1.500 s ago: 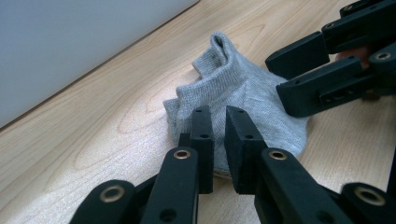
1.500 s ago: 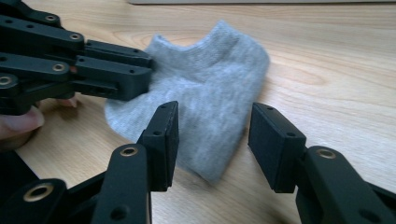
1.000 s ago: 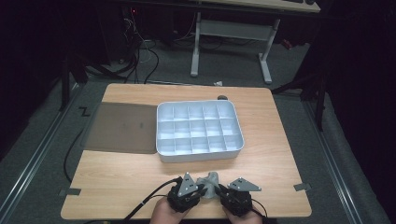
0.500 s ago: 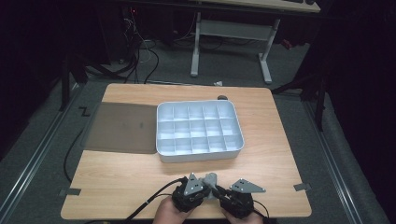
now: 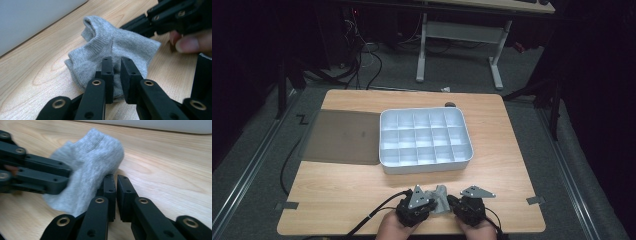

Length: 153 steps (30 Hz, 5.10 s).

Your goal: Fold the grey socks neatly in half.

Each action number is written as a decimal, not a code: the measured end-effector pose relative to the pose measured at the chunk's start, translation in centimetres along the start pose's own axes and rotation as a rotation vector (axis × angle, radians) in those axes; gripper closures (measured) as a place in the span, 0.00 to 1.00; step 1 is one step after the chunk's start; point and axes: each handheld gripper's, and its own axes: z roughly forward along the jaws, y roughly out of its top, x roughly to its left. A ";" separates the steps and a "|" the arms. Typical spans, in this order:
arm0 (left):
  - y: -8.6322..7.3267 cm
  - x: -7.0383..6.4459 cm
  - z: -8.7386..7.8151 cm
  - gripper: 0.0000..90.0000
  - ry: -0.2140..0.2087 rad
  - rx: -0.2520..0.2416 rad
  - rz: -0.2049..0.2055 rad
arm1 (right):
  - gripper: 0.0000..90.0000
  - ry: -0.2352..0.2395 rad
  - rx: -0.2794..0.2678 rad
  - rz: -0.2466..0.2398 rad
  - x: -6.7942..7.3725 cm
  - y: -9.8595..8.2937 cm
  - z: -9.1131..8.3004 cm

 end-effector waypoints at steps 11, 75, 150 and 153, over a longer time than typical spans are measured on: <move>0.0 0.2 0.0 0.90 -0.010 0.003 -0.009 | 1.00 0.103 -0.073 0.003 1.2 0.4 -0.7; -0.9 1.4 -1.5 0.85 0.007 0.016 -0.111 | 0.93 0.025 -0.068 -0.231 4.0 1.6 -0.2; -0.9 1.0 -1.6 0.78 -0.004 -0.006 -0.145 | 0.89 0.106 -0.087 -0.097 2.8 1.1 0.7; -0.9 0.8 -1.5 0.78 0.001 0.003 -0.134 | 0.85 0.100 -0.107 -0.085 2.6 1.3 0.3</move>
